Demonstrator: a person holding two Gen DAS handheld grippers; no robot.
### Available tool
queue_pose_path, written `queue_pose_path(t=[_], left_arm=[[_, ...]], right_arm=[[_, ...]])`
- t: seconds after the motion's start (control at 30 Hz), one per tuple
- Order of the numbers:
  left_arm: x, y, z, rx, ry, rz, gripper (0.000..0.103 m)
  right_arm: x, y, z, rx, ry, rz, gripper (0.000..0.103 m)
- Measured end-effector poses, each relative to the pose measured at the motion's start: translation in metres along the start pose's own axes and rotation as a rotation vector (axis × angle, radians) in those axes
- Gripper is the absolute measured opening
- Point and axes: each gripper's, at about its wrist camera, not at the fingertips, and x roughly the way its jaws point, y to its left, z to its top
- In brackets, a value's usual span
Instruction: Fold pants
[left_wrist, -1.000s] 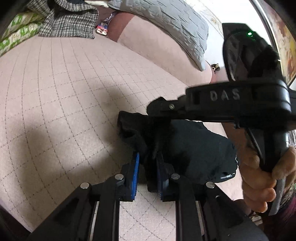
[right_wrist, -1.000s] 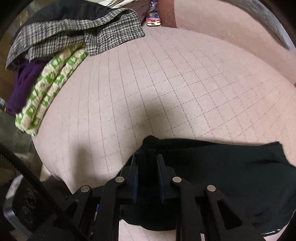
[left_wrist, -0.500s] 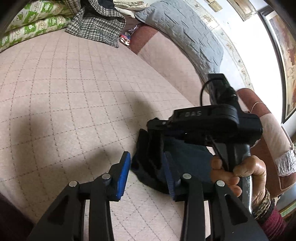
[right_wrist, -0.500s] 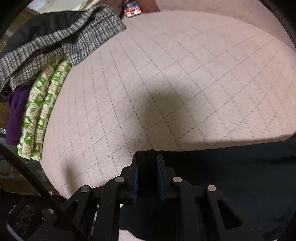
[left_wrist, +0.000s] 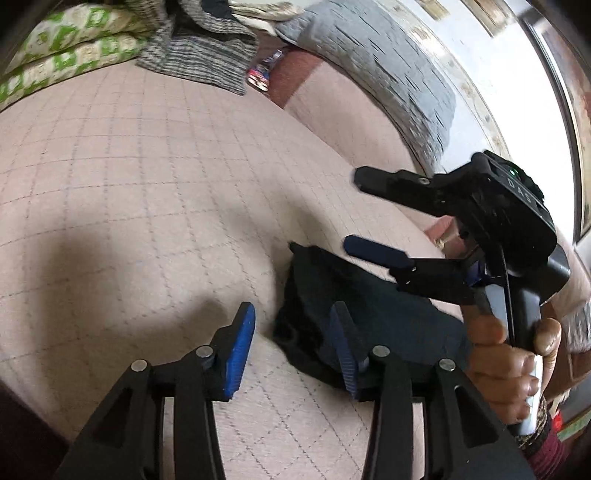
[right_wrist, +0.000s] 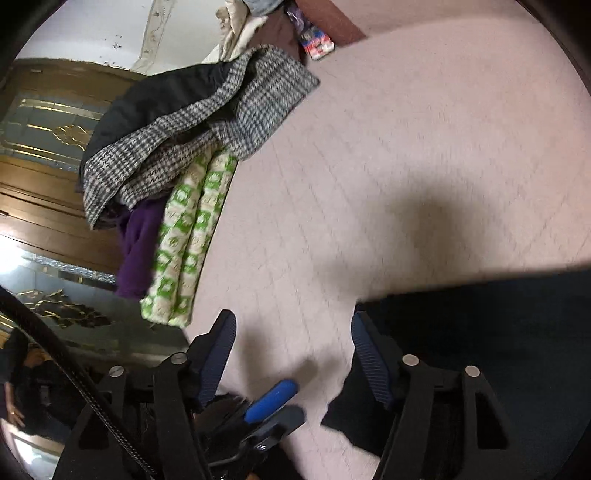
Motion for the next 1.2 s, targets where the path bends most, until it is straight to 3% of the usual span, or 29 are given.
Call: queue_pose_path(t=[0.2, 0.27, 0.37, 0.47, 0.53, 0.6, 0.7, 0.77, 0.9, 1.03, 1.2], left_arm=[[0.033, -0.015, -0.013, 0.118, 0.113, 0.155, 0.041], [0.029, -0.015, -0.012, 0.124, 0.102, 0.144, 0.042], [0.025, -0.010, -0.011, 0.093, 0.096, 0.114, 0.043], [0.017, -0.008, -0.010, 0.074, 0.062, 0.096, 0.043], [0.007, -0.010, -0.008, 0.076, 0.015, 0.083, 0.045], [0.001, -0.012, -0.008, 0.075, -0.013, 0.076, 0.049], [-0.001, -0.015, -0.008, 0.085, -0.039, 0.054, 0.051], [-0.004, -0.019, -0.011, 0.107, -0.046, 0.046, 0.051], [-0.002, -0.047, -0.008, 0.186, -0.020, 0.033, 0.053], [0.016, -0.096, -0.013, 0.353, 0.016, 0.037, 0.064], [0.066, -0.119, -0.027, 0.429, 0.134, 0.053, 0.064]], right_arm=[[0.034, -0.046, 0.003, 0.174, 0.083, -0.030, 0.069], [0.032, -0.045, 0.005, 0.185, 0.066, -0.014, 0.069], [0.008, -0.019, 0.001, 0.045, -0.024, -0.087, 0.069], [-0.045, -0.016, -0.021, -0.045, -0.109, -0.116, 0.069], [-0.090, -0.037, -0.043, -0.036, -0.175, -0.150, 0.069], [-0.139, -0.071, -0.054, 0.012, -0.250, -0.246, 0.069], [-0.221, -0.142, -0.074, 0.182, -0.361, -0.426, 0.069], [-0.285, -0.191, -0.098, 0.335, -0.455, -0.444, 0.069], [-0.376, -0.246, -0.156, 0.518, -0.607, -0.448, 0.069], [-0.400, -0.268, -0.182, 0.577, -0.626, -0.457, 0.068], [-0.374, -0.275, -0.171, 0.602, -0.608, -0.467, 0.059]])
